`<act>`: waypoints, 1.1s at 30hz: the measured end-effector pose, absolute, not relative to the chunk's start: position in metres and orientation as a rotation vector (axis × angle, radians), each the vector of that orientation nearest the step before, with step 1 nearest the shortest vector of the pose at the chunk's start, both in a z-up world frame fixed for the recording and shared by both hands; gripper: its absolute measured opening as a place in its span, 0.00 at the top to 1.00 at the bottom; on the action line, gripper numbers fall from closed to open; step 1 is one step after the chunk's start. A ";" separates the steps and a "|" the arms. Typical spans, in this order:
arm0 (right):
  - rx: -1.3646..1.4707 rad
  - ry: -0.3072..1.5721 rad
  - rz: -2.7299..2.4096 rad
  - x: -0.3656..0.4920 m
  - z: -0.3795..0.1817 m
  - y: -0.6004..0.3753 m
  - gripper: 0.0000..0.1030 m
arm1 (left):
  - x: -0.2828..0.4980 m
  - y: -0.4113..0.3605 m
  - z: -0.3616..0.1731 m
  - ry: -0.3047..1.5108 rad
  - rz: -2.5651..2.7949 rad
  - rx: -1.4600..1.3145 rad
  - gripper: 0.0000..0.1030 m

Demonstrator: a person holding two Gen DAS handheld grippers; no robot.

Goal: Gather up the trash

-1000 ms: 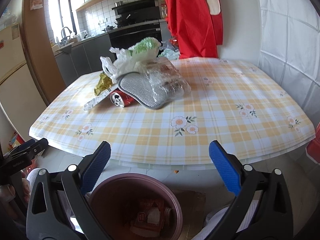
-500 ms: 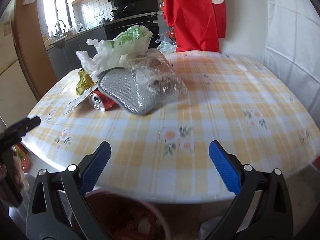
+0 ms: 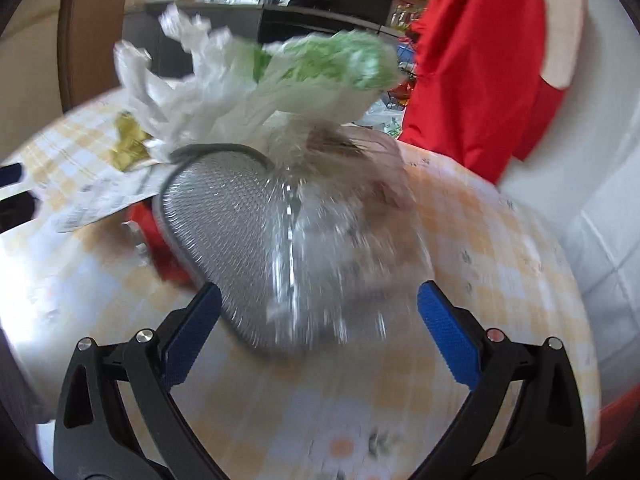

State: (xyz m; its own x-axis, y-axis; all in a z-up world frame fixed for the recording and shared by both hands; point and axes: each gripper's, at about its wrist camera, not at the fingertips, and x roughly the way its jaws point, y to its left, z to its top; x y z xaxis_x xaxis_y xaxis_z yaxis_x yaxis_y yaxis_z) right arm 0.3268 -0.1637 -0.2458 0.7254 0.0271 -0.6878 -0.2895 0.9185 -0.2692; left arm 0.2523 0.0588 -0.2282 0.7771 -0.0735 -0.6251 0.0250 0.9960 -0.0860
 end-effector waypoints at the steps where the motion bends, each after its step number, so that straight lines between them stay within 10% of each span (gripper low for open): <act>1: -0.393 0.765 0.168 0.335 -0.250 -0.161 0.06 | 0.252 0.060 -0.229 0.682 -0.056 -0.084 0.06; 18: -0.237 0.906 0.162 0.381 -0.263 -0.192 0.08 | 0.259 0.053 -0.238 0.693 -0.088 -0.092 0.06; 24: -0.274 0.882 0.114 0.375 -0.264 -0.192 0.24 | 0.256 0.051 -0.238 0.698 -0.097 -0.083 0.06; 29: -0.215 0.879 0.143 0.364 -0.253 -0.204 0.95 | 0.255 0.050 -0.234 0.684 -0.122 -0.061 0.06; 33: -0.143 0.888 0.136 0.354 -0.248 -0.225 0.95 | 0.254 0.046 -0.234 0.683 -0.144 -0.038 0.06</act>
State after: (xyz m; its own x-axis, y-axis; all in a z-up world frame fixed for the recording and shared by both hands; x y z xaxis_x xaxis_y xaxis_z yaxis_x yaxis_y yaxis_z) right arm 0.3535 -0.2254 -0.2482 0.6236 0.0589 -0.7795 -0.1770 0.9819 -0.0675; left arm 0.2545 0.0464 -0.2339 0.7661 -0.1445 -0.6262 0.1197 0.9894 -0.0819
